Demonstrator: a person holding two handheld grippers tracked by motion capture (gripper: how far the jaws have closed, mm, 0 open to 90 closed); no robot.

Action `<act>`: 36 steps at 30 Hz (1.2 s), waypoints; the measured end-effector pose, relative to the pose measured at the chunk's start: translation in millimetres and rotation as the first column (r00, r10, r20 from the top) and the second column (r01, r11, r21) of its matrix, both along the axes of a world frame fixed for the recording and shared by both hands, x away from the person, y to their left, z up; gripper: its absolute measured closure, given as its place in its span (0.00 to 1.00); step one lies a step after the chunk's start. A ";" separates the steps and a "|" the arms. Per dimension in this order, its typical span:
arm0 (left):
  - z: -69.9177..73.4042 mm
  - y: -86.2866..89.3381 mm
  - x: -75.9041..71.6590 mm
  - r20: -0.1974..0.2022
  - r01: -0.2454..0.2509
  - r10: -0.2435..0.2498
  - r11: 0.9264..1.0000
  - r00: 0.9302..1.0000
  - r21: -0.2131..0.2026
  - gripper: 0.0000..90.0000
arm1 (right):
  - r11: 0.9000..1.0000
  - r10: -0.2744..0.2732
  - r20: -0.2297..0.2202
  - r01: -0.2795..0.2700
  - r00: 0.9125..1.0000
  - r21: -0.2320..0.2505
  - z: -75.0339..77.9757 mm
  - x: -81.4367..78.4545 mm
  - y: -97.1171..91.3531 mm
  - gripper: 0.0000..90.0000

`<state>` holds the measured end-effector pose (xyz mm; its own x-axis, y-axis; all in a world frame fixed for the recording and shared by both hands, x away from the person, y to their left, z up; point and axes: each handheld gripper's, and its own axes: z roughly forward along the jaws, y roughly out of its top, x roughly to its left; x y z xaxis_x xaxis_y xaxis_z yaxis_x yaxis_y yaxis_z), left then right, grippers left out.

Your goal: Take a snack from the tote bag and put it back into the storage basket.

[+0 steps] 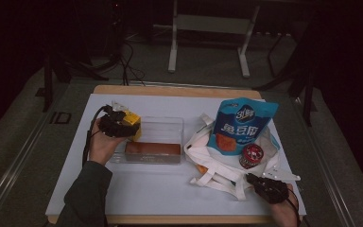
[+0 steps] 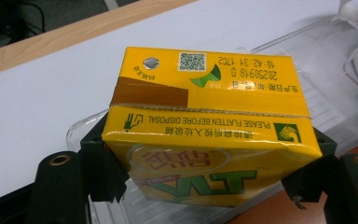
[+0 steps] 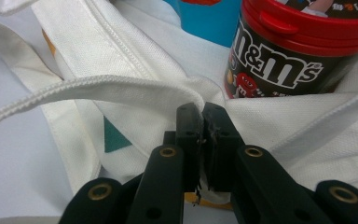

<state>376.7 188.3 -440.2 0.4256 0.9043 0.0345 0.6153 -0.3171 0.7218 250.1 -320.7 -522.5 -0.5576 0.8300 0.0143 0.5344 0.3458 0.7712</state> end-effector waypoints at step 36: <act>-28.2 15.9 -8.6 -0.039 -0.047 0.048 0.999 0.998 0.015 0.31 | 1.000 -0.001 -0.001 0.001 1.000 0.000 0.0 0.0 0.0 0.95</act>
